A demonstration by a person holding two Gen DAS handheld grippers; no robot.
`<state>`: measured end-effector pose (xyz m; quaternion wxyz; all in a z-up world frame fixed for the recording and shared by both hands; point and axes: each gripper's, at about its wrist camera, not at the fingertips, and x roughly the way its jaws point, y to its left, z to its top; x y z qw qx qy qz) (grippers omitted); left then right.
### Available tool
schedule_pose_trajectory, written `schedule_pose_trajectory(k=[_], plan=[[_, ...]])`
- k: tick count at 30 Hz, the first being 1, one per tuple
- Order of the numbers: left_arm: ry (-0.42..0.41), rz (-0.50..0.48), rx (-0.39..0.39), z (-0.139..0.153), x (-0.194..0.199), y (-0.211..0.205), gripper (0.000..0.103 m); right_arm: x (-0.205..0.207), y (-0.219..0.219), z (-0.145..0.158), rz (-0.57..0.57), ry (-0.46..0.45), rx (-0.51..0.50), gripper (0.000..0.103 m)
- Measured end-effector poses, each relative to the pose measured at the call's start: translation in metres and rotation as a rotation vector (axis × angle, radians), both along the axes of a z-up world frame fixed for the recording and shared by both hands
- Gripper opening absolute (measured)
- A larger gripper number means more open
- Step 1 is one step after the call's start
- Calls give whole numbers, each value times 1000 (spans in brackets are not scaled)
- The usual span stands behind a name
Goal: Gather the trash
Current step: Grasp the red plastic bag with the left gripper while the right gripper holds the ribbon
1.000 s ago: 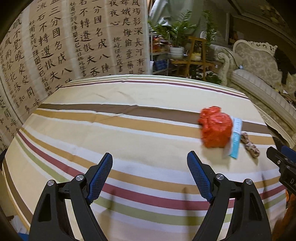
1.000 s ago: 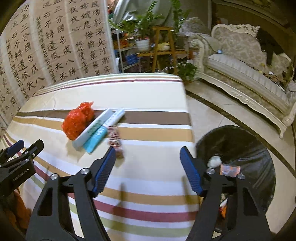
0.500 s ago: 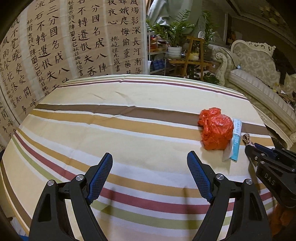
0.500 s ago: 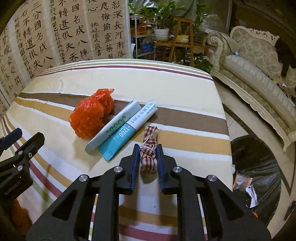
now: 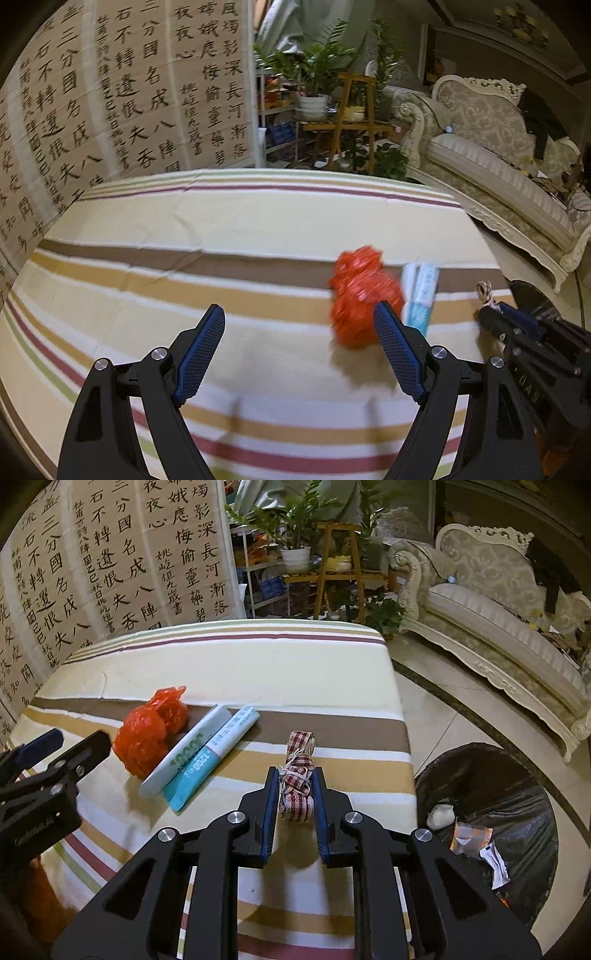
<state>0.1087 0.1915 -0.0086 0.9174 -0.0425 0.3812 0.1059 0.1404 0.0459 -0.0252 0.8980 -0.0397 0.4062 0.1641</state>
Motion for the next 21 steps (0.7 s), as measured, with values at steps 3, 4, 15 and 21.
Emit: schedule_pose_trajectory(k=[3,4,15,21], plan=[[3,-23,4,0,9,-7,80,3,-3,1,-8,-2,15,18],[5,-29,4,0,11,-9,80,4,-4,1,-9,-1,19,18],[43,-82,-67,-14,22,-9,68,8,-9,-4,-9,18,39,18],[33,-130,-93,-13,19,-15,41,7,-9,-4,-8,18,40,18]])
